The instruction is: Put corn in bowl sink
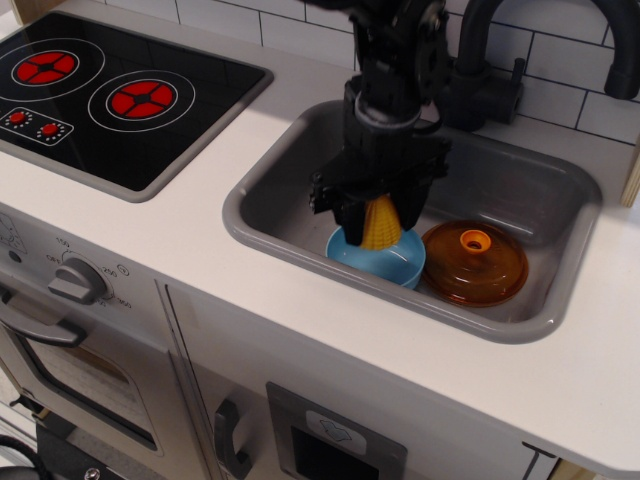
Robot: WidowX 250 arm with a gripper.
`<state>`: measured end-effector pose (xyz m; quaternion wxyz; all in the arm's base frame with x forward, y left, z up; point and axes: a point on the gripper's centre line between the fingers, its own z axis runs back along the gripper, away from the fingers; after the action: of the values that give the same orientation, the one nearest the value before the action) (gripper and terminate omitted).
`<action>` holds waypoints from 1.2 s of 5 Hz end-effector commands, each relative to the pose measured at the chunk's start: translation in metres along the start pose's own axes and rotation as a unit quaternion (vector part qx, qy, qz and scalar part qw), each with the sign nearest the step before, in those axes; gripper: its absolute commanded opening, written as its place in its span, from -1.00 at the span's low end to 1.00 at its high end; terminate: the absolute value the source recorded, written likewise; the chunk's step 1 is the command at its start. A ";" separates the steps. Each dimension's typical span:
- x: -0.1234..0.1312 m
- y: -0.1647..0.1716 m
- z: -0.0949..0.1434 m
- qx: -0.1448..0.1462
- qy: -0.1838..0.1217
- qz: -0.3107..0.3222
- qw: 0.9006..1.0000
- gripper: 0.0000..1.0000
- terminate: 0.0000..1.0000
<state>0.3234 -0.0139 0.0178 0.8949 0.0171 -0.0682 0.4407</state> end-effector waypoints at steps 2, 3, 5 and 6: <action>0.002 0.000 0.007 -0.017 0.001 0.018 1.000 1.00 -1.00; 0.002 0.003 0.016 -0.027 0.013 0.022 0.999 1.00 -1.00; 0.009 -0.003 0.041 -0.042 0.026 0.033 0.998 1.00 -1.00; 0.010 -0.010 0.054 -0.048 0.024 0.009 0.999 1.00 -1.00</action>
<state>0.3261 -0.0161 0.0486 0.8919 -0.0179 -0.0339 0.4505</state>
